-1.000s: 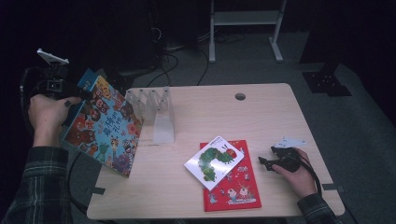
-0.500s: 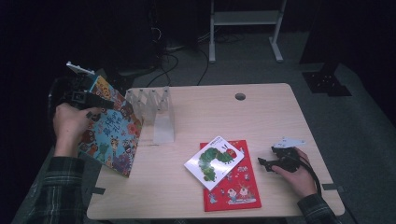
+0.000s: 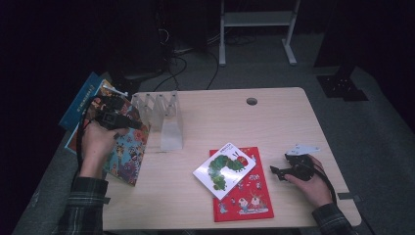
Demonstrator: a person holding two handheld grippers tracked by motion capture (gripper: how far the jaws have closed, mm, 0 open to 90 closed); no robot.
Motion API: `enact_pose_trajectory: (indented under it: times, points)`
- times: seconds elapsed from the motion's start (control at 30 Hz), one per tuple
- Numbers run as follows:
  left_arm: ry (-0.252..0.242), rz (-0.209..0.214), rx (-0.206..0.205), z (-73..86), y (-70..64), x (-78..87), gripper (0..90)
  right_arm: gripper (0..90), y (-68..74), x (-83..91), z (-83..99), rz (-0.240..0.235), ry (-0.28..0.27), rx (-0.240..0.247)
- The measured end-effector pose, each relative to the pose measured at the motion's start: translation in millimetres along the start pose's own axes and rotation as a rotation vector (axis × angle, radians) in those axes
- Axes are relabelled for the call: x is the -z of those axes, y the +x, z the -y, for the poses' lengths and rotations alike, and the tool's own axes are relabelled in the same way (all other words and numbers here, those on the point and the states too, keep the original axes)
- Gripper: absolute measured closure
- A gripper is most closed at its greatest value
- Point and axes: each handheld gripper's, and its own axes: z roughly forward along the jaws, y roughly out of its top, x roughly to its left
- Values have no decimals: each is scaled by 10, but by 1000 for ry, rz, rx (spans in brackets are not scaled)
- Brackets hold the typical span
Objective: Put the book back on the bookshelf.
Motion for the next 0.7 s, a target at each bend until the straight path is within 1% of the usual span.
enact_pose_trajectory:
  times: [0.03,0.1,0.2,0.23,0.27,0.33,0.37,0.47,0.5,0.57,0.6,0.63,0.7]
  points:
    - [9,7,-14,17,-29,-45,899,159,-1,-1,0,1,2,2]
    - [15,7,-28,42,-73,-111,899,158,-1,-1,0,1,2,2]
    - [23,27,-39,93,-132,-237,899,155,-1,-1,0,2,3,2]
    - [23,27,-39,93,-132,-237,899,155,-1,-1,0,2,3,2]
    - [28,37,-45,131,-173,-321,899,155,-1,-1,0,2,3,2]
    - [42,39,-60,165,-217,-397,899,155,-1,-1,0,2,3,2]
    - [42,39,-60,165,-217,-397,898,155,-1,-1,0,2,2,2]
    - [36,62,-73,231,-291,-501,897,155,-1,0,0,2,3,2]
    - [36,65,-82,267,-331,-553,896,155,-1,0,0,1,3,2]
    - [35,69,-90,308,-365,-609,895,155,-1,-1,0,2,2,2]
    - [35,69,-90,308,-365,-609,894,155,-1,-1,0,2,2,2]
    - [38,67,-99,359,-405,-679,893,155,0,0,1,2,2,1]
    - [30,88,-95,402,-425,-740,893,155,0,-1,1,2,2,1]
